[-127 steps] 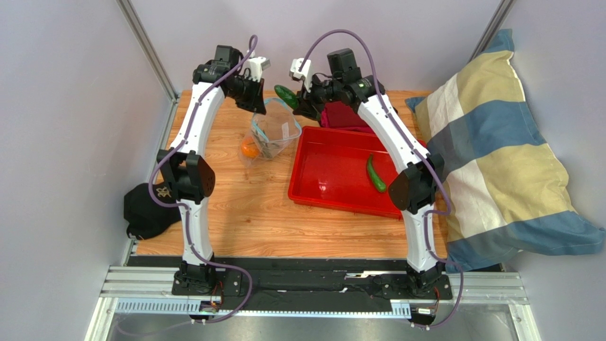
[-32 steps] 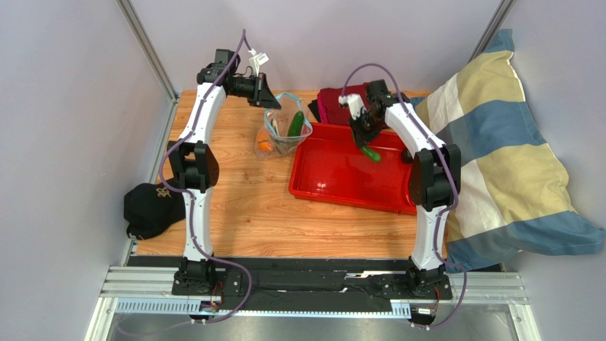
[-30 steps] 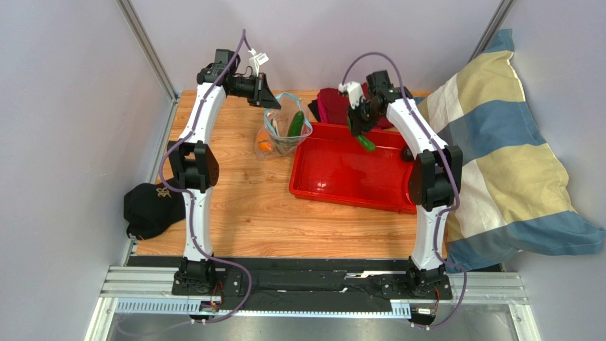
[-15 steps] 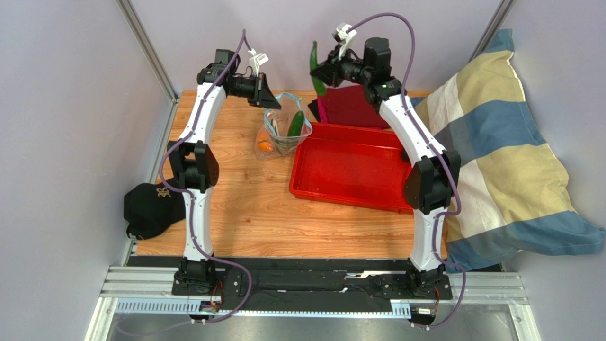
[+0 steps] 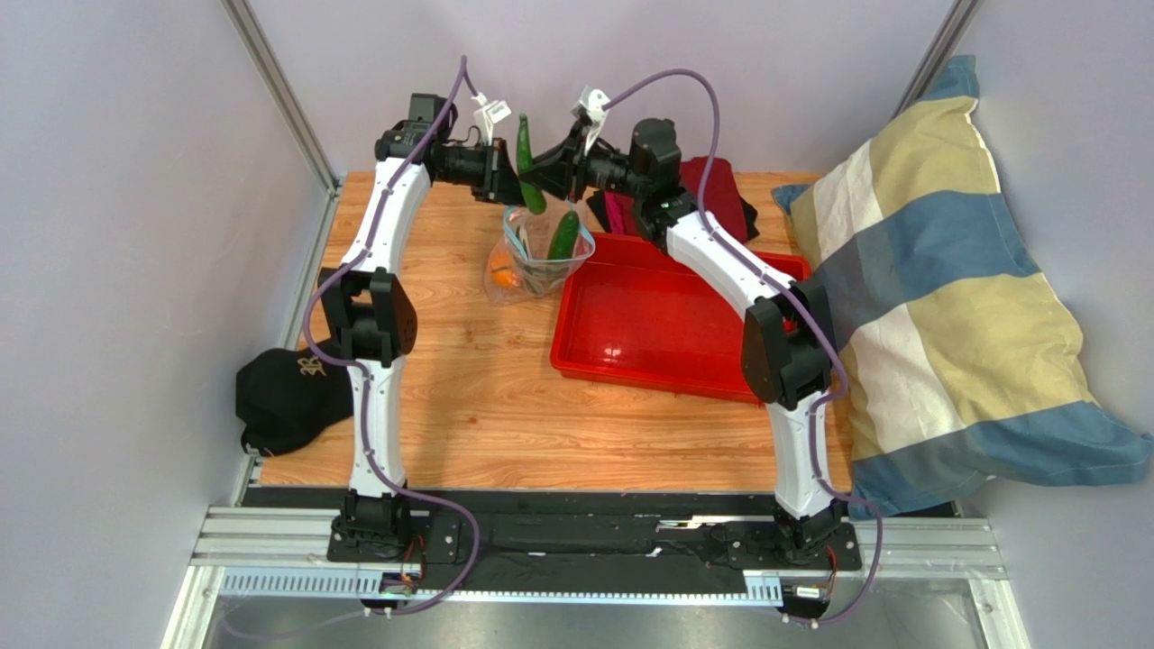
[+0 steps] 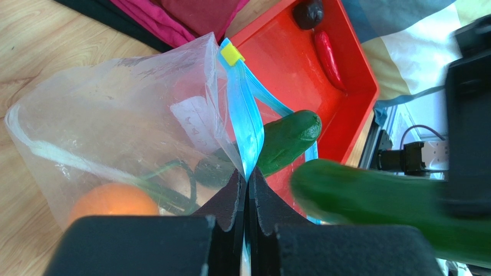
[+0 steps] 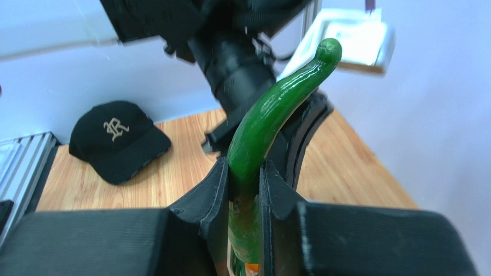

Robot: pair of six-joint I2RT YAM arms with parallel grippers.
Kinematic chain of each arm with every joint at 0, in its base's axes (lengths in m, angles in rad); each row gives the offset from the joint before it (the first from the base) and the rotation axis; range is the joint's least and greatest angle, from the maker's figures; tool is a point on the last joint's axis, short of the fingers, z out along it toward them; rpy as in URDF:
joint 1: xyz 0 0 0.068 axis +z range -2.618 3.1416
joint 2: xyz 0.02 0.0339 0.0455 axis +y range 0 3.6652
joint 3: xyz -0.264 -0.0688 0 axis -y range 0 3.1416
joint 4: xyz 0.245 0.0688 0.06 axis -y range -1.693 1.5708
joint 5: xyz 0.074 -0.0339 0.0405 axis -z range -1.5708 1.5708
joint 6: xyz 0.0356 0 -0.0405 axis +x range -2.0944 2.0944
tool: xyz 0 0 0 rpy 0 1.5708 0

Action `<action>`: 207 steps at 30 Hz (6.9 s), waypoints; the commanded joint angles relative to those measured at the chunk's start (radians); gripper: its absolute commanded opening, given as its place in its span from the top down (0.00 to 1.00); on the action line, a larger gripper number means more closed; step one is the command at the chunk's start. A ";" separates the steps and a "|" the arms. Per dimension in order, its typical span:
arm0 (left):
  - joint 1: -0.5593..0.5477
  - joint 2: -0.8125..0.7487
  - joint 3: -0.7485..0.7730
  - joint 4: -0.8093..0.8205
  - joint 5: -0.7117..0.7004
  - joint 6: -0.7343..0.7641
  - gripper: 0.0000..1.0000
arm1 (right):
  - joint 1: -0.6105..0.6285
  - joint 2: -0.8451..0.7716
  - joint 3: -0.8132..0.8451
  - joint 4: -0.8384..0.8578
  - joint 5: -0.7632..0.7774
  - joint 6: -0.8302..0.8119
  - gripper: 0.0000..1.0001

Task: Place the food in the zip-top bag and seal the zipper
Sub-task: Place the fake vegetable in the zipper food storage bag, then pick up the fake vegetable from the bin, then place the fake vegetable in the zipper food storage bag.

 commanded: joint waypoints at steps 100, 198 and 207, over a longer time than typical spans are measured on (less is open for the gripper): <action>0.018 0.011 -0.001 0.069 0.044 -0.058 1.00 | -0.122 -0.056 0.367 -1.072 0.245 -0.589 0.61; 0.031 -0.002 -0.042 0.101 0.072 -0.098 1.00 | -0.035 -0.025 0.155 -0.106 0.219 -0.058 1.00; 0.035 0.008 -0.036 0.112 0.085 -0.114 1.00 | 0.025 -0.002 0.068 -0.056 0.167 0.014 1.00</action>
